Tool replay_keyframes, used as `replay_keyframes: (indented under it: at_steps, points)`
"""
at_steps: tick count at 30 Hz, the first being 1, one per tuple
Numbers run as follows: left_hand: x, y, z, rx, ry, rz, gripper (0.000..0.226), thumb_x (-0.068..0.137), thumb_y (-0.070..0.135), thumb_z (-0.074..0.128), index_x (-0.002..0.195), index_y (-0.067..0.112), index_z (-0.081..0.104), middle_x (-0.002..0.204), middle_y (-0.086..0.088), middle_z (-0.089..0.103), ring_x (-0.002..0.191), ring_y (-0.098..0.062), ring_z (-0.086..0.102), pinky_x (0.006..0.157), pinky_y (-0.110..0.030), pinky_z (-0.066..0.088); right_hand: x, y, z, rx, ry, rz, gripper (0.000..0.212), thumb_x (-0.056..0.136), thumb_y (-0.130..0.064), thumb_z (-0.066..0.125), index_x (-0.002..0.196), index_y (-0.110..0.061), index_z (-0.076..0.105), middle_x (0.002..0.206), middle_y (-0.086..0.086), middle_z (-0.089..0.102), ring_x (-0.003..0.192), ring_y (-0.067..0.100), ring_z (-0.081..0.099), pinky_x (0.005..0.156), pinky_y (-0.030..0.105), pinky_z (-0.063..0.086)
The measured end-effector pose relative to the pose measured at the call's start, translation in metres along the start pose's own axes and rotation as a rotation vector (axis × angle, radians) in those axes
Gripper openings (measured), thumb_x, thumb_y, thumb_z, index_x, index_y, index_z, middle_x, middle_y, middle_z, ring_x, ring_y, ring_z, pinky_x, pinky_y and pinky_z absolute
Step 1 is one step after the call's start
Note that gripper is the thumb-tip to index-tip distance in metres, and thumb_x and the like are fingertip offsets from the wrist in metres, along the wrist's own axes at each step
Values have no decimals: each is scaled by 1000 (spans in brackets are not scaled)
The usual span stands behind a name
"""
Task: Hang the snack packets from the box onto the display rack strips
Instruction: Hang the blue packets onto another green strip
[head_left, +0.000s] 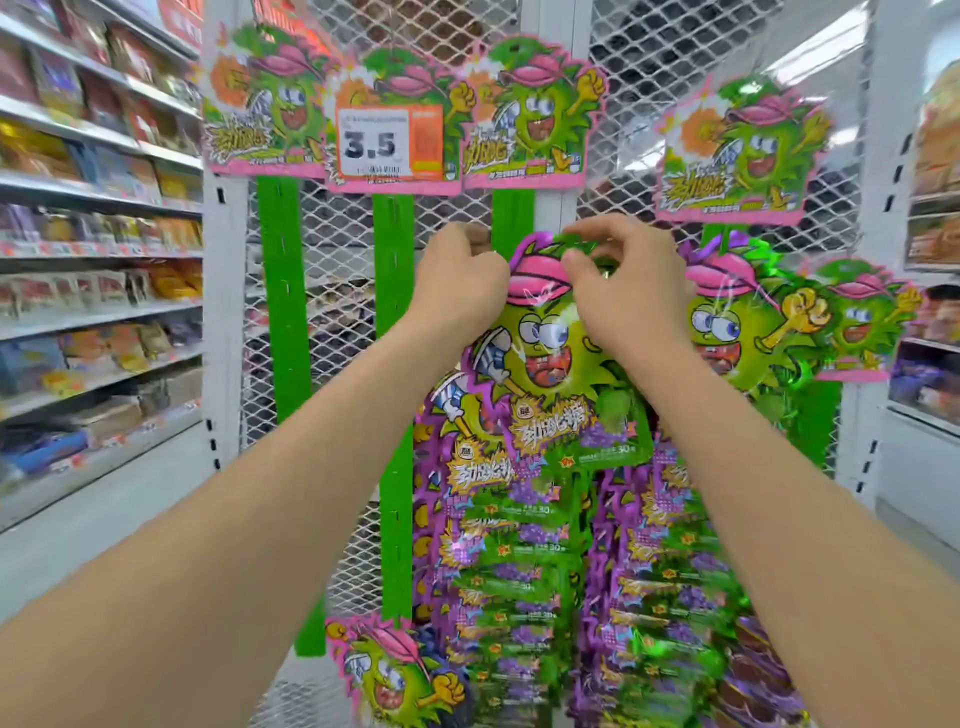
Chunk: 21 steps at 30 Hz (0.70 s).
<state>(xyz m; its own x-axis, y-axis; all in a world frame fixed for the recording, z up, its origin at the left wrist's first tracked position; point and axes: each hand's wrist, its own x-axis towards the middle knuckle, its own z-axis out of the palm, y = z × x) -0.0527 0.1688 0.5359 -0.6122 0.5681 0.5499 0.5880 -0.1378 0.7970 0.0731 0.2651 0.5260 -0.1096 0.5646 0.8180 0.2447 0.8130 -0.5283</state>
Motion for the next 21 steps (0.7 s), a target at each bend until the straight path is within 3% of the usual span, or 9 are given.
replay_keyframes:
  at_steps: [2,3,5,9,11,14,16,18,21]
  points:
    - [4,5,1,-23,0,-32,16,95,8,52,94,18,65,91,-3,65,85,-19,57,75,-30,46,7,-1,2,-6,-24,-9,16,93,-35,68,108,-41,72,99,-20,69,101,4,60,91,38,28]
    - [6,9,0,-39,-6,-51,19,97,13,52,80,20,56,75,-1,54,71,-20,47,63,-31,35,10,-2,3,2,-35,-25,15,94,-36,67,108,-42,71,101,-21,70,105,5,61,90,38,25]
    - [7,18,-3,-39,-30,-123,23,101,25,52,78,19,50,72,-1,44,65,-20,37,58,-33,24,14,-5,6,13,-56,-49,14,94,-38,67,107,-43,69,101,-19,71,111,10,61,90,39,23]
    - [17,17,-9,-115,-74,-238,36,82,54,63,87,18,64,91,-6,66,77,-26,61,77,-29,45,18,-12,8,22,-58,-79,16,95,-35,66,109,-40,63,97,-15,69,110,13,60,95,42,29]
    - [26,10,-8,-222,-102,-284,48,66,58,68,91,18,72,101,-8,77,91,-30,74,96,-44,55,19,-17,9,53,-49,-77,14,94,-33,64,105,-41,62,99,-14,68,108,14,60,102,47,35]
    - [25,13,-7,-274,-162,-309,54,69,58,71,108,20,75,106,-10,80,97,-33,78,95,-56,59,20,-24,10,66,-50,-47,9,93,-33,62,96,-42,62,92,-17,64,105,17,61,101,53,44]
    - [27,9,-5,-292,-181,-308,60,70,59,75,115,19,75,108,-9,80,98,-34,78,95,-55,60,19,-25,10,8,-53,-15,8,92,-32,62,95,-39,65,85,-16,61,102,17,61,99,46,40]
    - [33,-2,-3,-266,-165,-302,77,56,66,77,117,19,75,113,-9,79,106,-37,75,100,-56,57,12,-22,11,-76,-46,-4,9,92,-32,61,97,-37,67,84,-16,60,103,16,60,95,41,34]
    - [20,-1,-6,-109,-148,-157,47,81,56,70,100,14,78,107,-14,80,105,-35,75,99,-55,59,-1,-15,15,-111,-24,19,11,93,-33,61,100,-36,69,90,-15,61,106,19,60,93,42,31]
